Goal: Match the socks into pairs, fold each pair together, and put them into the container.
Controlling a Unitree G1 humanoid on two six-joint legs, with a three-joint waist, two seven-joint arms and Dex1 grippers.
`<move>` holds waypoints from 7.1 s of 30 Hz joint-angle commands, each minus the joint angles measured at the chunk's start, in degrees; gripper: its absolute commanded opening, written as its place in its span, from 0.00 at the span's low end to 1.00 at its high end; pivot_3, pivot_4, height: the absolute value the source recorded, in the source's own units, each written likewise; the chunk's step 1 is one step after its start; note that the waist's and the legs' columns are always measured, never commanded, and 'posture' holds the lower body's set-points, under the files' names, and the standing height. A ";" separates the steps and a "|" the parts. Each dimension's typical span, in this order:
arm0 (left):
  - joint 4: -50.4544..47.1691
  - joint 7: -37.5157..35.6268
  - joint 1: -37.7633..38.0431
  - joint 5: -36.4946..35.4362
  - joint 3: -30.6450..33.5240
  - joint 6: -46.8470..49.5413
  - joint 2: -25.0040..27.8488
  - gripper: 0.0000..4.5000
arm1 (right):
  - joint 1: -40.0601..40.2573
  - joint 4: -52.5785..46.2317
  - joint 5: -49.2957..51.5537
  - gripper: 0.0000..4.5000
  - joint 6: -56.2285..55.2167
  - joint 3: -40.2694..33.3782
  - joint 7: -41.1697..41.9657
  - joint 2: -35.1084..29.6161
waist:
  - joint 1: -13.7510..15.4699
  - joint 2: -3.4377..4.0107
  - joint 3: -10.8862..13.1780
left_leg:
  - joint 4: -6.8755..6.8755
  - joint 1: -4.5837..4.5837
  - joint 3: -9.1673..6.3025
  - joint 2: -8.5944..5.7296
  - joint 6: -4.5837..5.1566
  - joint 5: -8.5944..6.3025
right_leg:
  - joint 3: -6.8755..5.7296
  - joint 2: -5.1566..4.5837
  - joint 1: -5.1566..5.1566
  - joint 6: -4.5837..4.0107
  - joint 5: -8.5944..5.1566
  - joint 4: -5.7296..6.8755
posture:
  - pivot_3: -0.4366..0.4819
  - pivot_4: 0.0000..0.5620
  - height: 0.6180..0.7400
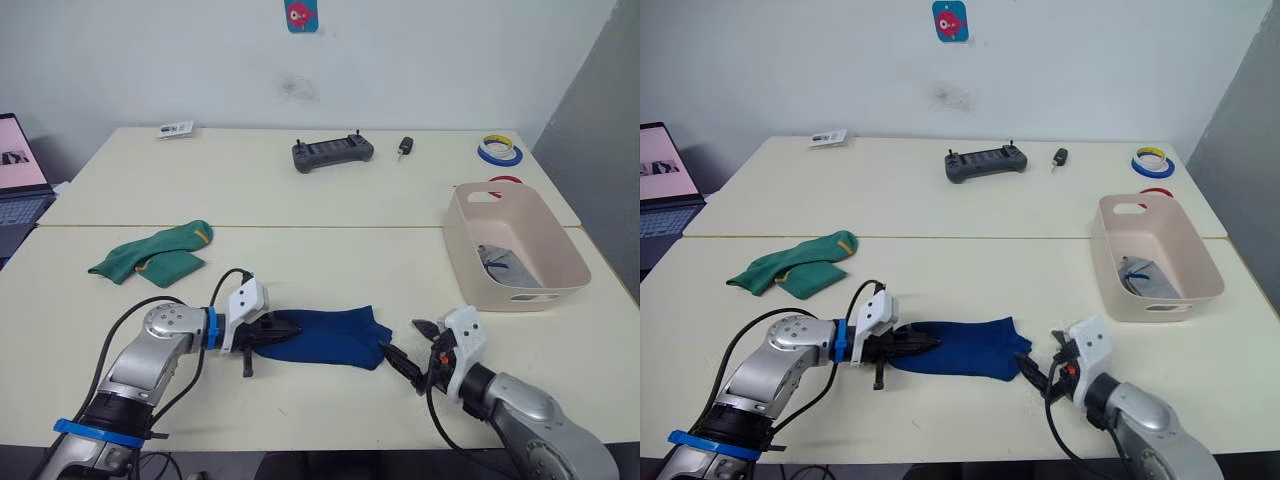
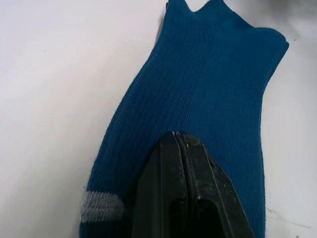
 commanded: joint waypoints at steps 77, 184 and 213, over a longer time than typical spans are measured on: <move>-4.60 3.03 -2.56 6.32 -4.90 6.13 0.84 0.00 | -33.33 8.27 2.51 0.00 16.31 16.19 6.74 2.80 | -0.08 -0.01 -0.01 | 0.11 -0.54 -0.16 -0.04 0.00 0.01 | -0.07 0.04 -0.51 -0.01 0.02 0.18 | 0.48 0.27 1.00; -12.37 -3.46 -9.00 -4.08 0.09 8.00 5.38 0.00 | -30.07 15.52 -14.02 0.01 -12.74 20.74 18.63 -4.38 | 0.01 -0.03 0.02 | 0.16 -0.65 -0.23 -0.07 -0.02 0.04 | -0.11 0.08 -0.60 -0.02 0.01 0.30 | 0.48 0.27 1.00; 3.79 -2.57 -3.59 5.70 -3.75 -3.81 4.53 0.00 | -25.44 7.96 -1.20 0.28 6.74 8.41 20.02 -5.27 | 0.00 0.00 -0.02 | 0.15 -0.45 -0.20 -0.04 -0.01 0.03 | -0.06 0.07 -0.49 -0.02 0.01 0.38 | 0.48 0.27 1.00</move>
